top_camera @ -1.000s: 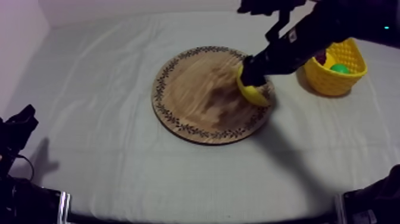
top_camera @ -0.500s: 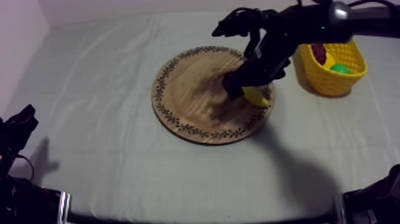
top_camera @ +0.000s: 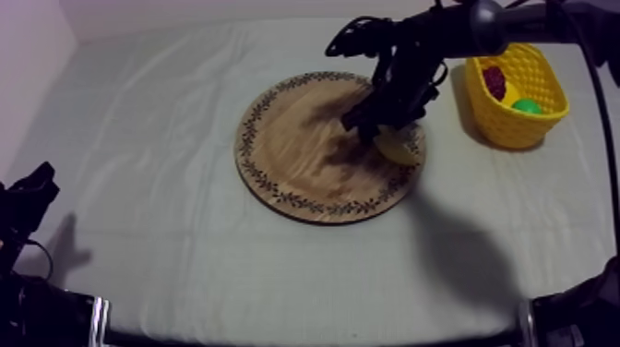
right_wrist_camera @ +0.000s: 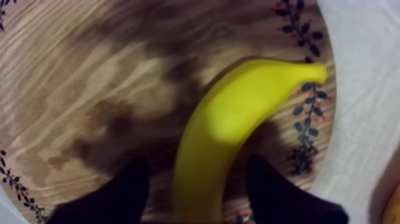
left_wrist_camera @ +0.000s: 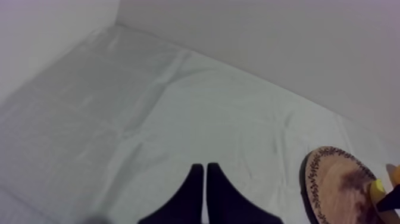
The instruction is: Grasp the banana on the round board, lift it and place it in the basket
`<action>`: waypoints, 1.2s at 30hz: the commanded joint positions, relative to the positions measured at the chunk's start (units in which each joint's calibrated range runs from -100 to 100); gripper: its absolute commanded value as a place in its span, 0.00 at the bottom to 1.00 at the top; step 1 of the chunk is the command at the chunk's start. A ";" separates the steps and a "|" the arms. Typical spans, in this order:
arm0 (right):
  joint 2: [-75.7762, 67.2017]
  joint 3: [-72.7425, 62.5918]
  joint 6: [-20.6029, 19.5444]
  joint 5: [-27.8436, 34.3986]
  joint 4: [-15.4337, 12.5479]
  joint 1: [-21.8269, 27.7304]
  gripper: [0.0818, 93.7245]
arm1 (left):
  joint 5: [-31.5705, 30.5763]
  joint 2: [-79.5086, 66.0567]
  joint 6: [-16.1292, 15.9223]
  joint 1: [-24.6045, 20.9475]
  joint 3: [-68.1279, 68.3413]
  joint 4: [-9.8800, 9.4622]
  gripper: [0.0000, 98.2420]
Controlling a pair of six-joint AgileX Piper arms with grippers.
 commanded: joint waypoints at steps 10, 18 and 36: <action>4.56 -4.55 2.53 3.76 -1.52 -0.18 0.25 | 0.01 0.03 0.01 -0.01 0.04 0.00 0.00; -6.40 -3.80 6.16 8.77 -3.35 2.43 0.24 | 0.01 0.03 0.00 -0.01 0.04 0.00 0.00; -26.97 -5.85 16.99 18.61 -3.32 19.83 0.25 | 0.01 0.03 0.01 -0.01 0.04 0.00 0.00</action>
